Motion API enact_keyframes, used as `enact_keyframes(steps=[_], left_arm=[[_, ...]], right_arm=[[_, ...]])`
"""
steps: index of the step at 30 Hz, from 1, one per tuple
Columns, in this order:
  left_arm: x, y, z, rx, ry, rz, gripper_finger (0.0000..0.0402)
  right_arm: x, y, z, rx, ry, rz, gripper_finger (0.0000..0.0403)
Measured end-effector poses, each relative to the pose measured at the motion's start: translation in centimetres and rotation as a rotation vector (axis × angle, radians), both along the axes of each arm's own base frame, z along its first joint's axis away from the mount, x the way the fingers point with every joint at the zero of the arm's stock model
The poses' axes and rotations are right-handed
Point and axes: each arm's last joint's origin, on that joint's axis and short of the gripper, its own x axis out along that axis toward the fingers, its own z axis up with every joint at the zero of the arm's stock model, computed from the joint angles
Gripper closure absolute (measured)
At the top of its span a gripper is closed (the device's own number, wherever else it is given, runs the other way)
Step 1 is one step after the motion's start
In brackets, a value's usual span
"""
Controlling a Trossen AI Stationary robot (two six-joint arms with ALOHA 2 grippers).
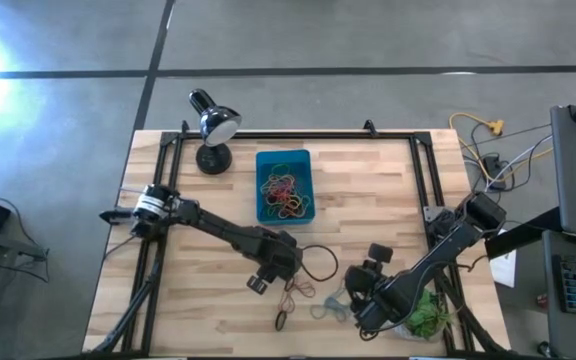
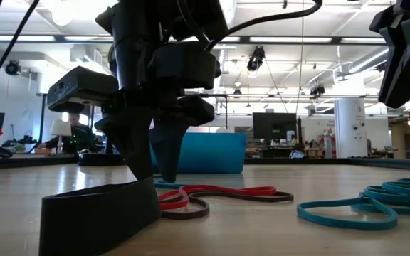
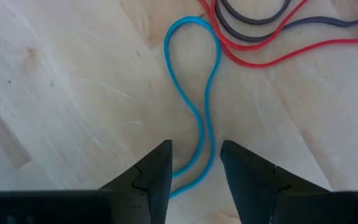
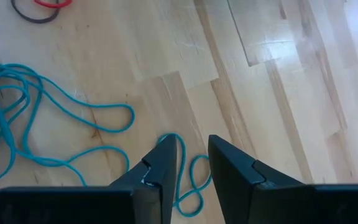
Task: Pick and place rubber bands into bin
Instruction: Put the blue rubber band into the blue bin
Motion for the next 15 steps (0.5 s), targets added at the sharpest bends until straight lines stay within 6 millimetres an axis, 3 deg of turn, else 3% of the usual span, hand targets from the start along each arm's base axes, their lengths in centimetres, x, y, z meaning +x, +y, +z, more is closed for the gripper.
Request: enact_keyframes(steps=[7,15], left_arm=[[-0.05,0.21,-0.13,-0.018,0.012,0.001,0.0277],[-0.01,0.71,-0.19,-0.075,0.037,0.010,0.0332]], right_arm=[[0.02,0.02,0.00,-0.002,-0.005,0.002,0.0321],[0.06,-0.01,0.02,-0.017,-0.019,0.004,0.0323]])
